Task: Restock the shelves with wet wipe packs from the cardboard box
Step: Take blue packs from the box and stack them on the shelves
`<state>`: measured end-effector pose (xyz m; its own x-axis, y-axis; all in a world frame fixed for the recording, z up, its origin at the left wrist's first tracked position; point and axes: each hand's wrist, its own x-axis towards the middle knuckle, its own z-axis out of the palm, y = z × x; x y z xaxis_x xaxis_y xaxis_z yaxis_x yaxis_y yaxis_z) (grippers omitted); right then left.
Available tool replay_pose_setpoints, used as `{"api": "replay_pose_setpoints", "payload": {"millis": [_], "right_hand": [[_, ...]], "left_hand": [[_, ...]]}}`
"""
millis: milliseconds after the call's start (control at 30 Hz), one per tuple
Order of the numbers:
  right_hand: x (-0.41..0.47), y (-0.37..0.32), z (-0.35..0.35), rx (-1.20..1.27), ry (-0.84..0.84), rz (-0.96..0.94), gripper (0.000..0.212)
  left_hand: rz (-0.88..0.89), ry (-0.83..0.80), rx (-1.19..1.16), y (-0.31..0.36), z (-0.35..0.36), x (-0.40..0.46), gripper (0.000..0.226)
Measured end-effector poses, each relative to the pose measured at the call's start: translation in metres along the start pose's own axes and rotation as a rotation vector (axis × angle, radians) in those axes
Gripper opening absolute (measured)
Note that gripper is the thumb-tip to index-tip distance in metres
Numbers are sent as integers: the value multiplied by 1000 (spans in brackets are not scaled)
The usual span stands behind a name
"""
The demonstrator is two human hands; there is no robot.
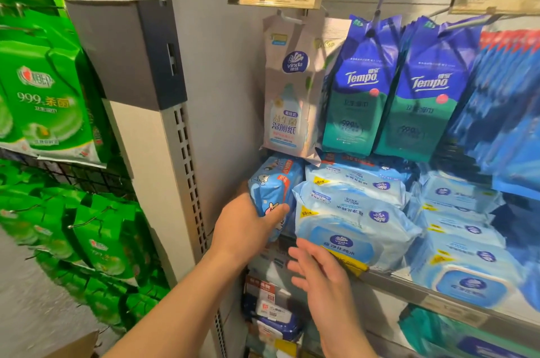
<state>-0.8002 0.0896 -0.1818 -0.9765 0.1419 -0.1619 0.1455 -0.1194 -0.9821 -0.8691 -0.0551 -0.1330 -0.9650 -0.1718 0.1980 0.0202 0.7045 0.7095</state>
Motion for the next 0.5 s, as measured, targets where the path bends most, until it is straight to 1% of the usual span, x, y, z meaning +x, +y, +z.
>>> {"api": "replay_pose_setpoints", "payload": {"millis": [100, 200, 300, 333, 433, 500], "right_hand": [[0, 5, -5, -31, 6, 4, 18], [2, 6, -9, -42, 13, 3, 18], [4, 9, -16, -34, 18, -3, 18], [3, 10, -18, -43, 12, -2, 18], [2, 14, -24, -63, 25, 7, 16], [2, 18, -28, -86, 35, 17, 16]], "left_hand": [[-15, -49, 49, 5, 5, 13, 39], [-56, -77, 50, 8, 11, 26, 41], [-64, -121, 76, 9, 23, 38, 33], [-67, -115, 64, 8, 28, 42, 33], [-85, -46, -9, 10, 38, 56, 43], [-114, -51, -25, 12, 45, 68, 48]]}}
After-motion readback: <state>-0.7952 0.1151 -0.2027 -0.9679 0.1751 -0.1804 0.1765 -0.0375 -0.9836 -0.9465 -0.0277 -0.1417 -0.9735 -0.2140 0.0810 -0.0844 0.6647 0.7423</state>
